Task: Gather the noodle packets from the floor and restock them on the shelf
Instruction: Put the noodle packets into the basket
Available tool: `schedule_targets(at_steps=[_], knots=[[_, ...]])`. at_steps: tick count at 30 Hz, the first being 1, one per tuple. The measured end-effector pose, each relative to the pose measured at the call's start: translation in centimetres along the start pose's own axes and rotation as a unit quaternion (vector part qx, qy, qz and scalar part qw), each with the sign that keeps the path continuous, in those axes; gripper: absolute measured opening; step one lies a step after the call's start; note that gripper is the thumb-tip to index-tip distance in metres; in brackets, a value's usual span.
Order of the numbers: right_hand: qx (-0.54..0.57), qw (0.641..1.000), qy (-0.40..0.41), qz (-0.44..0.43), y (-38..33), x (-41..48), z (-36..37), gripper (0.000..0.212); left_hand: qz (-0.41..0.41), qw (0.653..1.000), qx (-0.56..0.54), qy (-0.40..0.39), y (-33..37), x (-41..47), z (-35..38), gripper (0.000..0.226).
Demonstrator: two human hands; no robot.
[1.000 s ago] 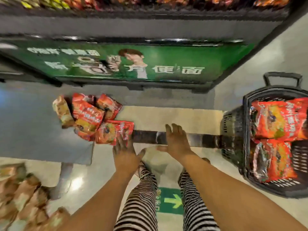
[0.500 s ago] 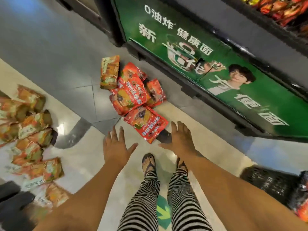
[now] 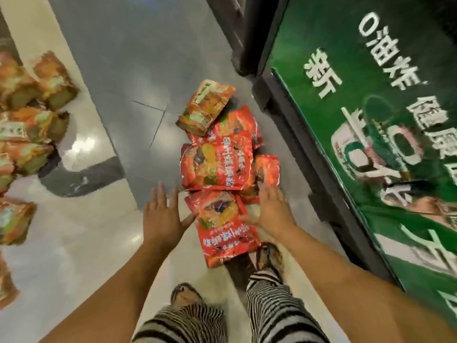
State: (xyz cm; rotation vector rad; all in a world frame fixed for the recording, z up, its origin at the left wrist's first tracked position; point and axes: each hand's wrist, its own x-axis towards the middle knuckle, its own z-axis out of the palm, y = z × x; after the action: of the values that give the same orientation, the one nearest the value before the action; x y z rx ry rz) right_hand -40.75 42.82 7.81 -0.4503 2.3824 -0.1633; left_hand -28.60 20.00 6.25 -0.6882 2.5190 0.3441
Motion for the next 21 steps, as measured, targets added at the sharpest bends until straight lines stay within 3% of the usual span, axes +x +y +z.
schedule_targets(at_steps=[4, 7, 10, 12, 16, 18, 21], knots=[[0.044, 0.994, 0.100, 0.014, 1.1, 12.7, 4.2, 0.113, 0.014, 0.999, -0.033, 0.033, -1.8, 9.6, 6.8, 0.115], [0.099, 0.979, 0.164, 0.066, 1.6, 20.2, 6.1, 0.112, 0.063, 0.995, 0.003, 0.082, -3.1, 15.6, 9.5, 0.117], [0.222, 0.945, 0.212, 0.116, 1.9, 25.8, 7.5, 0.109, 0.122, 0.984, 0.047, 0.118, -4.2, 20.2, 10.6, 0.109], [0.349, 0.903, 0.208, 0.138, 2.0, 28.3, 8.0, 0.103, 0.156, 0.975, 0.076, 0.138, -5.0, 22.3, 10.5, 0.106], [0.481, 0.855, 0.153, 0.119, 2.6, 29.4, 7.8, 0.049, 0.171, 0.965, 0.067, 0.186, -6.0, 23.6, 10.5, 0.106], [0.491, 0.857, 0.138, 0.068, 2.1, 28.1, 7.3, 0.027, 0.150, 0.973, 0.019, 0.176, -5.9, 22.5, 10.8, 0.109], [0.456, 0.876, 0.148, -0.055, 0.0, 25.6, 6.2, 0.014, 0.100, 0.981, -0.058, 0.158, -5.7, 20.8, 11.5, 0.114]])
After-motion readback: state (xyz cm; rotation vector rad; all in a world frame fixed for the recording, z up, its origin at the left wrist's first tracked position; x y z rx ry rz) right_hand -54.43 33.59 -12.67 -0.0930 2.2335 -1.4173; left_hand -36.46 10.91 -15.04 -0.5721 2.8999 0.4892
